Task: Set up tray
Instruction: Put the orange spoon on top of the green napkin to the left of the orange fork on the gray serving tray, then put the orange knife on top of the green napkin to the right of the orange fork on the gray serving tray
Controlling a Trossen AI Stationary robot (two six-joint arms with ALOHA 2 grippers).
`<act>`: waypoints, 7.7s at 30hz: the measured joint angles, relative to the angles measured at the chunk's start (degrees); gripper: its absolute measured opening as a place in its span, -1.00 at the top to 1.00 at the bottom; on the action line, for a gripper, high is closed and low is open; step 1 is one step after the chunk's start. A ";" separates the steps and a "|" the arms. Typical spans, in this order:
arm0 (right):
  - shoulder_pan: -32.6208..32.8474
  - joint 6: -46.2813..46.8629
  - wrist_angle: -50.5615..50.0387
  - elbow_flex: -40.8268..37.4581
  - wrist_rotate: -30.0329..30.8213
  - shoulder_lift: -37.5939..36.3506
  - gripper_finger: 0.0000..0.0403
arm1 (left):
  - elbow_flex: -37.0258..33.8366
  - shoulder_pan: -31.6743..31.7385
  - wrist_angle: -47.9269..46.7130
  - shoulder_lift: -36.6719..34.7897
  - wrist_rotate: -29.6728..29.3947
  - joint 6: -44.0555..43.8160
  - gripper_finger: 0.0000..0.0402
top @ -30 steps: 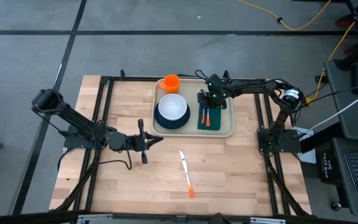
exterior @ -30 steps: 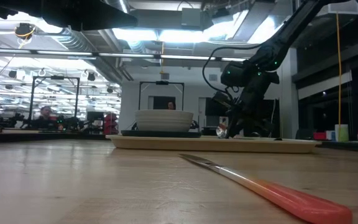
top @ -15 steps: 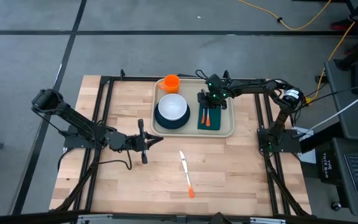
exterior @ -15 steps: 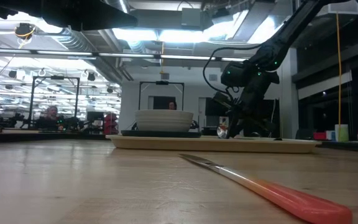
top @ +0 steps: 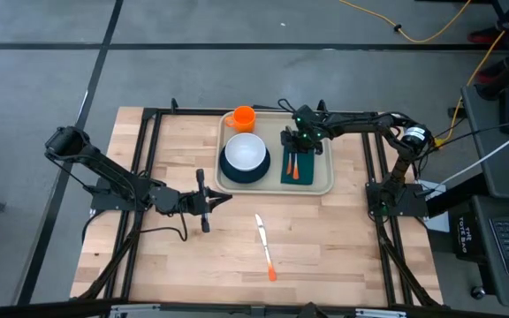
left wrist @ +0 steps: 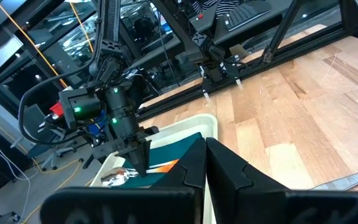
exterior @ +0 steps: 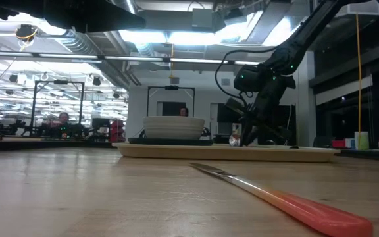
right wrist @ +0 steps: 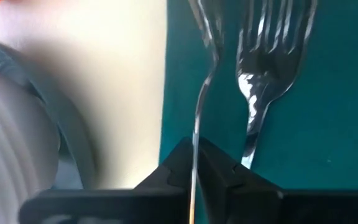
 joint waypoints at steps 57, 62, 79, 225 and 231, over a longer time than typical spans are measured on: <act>53.96 -18.18 -3.93 0.03 53.87 -22.72 0.89 | 0.00 0.01 0.02 0.00 1.44 -0.02 0.97; 64.36 -18.02 -0.14 0.03 60.73 -17.85 0.97 | 0.00 0.01 -0.48 0.02 1.49 -0.07 0.99; 69.75 -9.83 5.22 0.03 46.19 -10.25 0.95 | 0.00 0.01 -0.92 0.04 1.51 -1.60 0.98; 73.99 -24.28 -3.55 4.67 30.47 1.19 1.00 | 37.03 -15.34 -51.53 27.63 8.18 -47.58 0.81; 73.99 -24.17 -3.17 4.64 30.39 1.18 1.00 | 37.03 -15.34 -54.08 27.63 7.18 -50.45 0.60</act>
